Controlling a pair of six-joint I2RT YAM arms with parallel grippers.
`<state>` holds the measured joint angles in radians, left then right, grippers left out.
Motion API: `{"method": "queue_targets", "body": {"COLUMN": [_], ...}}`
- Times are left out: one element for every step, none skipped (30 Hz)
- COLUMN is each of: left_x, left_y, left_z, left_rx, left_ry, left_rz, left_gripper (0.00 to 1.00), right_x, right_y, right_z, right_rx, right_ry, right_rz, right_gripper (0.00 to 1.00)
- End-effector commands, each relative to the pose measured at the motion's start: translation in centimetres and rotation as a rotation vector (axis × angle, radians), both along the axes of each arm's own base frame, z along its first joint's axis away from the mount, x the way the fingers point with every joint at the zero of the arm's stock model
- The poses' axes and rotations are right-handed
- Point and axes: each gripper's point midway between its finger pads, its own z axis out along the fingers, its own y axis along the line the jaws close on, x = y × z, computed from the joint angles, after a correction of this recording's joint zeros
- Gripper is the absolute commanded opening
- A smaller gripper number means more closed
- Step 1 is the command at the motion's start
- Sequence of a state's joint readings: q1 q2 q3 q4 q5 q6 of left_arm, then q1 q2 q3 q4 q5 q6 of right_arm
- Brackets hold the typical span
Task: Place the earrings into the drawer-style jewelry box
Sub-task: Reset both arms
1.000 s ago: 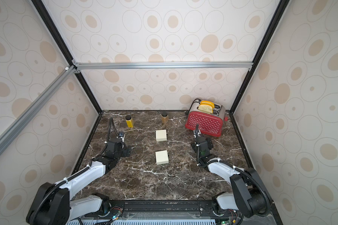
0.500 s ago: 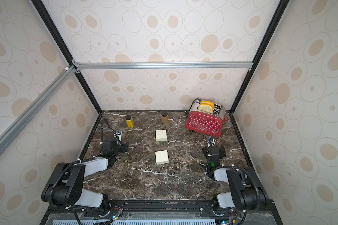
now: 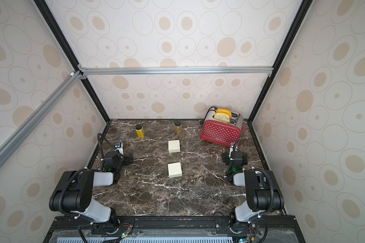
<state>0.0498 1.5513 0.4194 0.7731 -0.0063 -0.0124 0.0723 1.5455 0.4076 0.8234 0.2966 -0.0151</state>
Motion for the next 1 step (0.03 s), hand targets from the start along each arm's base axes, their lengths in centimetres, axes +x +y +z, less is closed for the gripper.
{"method": "queue_targets", "body": {"left_x": [0.98], "left_y": [0.15], "left_z": [1.89], "left_rx": [-0.008], "left_ry": [-0.069], "left_rz": [0.002], "left_gripper": [0.99], "right_x": [0.24], "right_y": [0.11], "right_z": [-0.03], "right_rx": [0.019], "right_ry": [0.0], "right_rz": [0.006], "right_gripper": [1.0]}}
